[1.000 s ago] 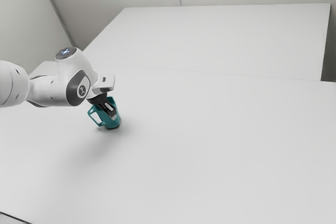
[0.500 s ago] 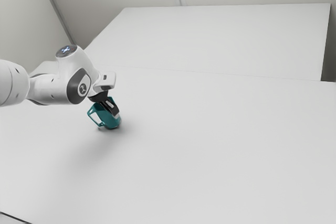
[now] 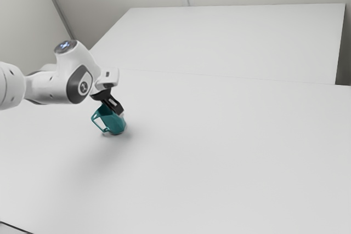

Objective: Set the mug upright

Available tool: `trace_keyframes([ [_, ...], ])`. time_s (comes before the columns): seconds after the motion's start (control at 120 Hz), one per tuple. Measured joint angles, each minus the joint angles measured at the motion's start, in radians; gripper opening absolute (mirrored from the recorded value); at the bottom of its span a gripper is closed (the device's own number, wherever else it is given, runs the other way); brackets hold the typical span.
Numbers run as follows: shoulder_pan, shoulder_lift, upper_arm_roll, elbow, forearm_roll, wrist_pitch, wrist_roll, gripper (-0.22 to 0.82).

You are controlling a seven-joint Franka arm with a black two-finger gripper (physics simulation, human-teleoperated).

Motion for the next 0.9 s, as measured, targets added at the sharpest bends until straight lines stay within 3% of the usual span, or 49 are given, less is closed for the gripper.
trace_keyframes([
  [0.308,0.008,-0.089,-0.017,0.004,0.0,-0.045,-0.001,0.27],
  [0.433,0.01,-0.099,-0.022,0.097,-0.001,-0.119,-0.007,0.29],
  [0.6,-0.038,-0.016,-0.008,0.393,0.051,-0.369,-0.058,0.33],
  [0.758,-0.206,0.121,0.048,0.668,0.075,-0.641,-0.14,0.39],
  [0.9,-0.252,0.19,0.07,0.803,0.08,-0.816,-0.211,0.49],
])
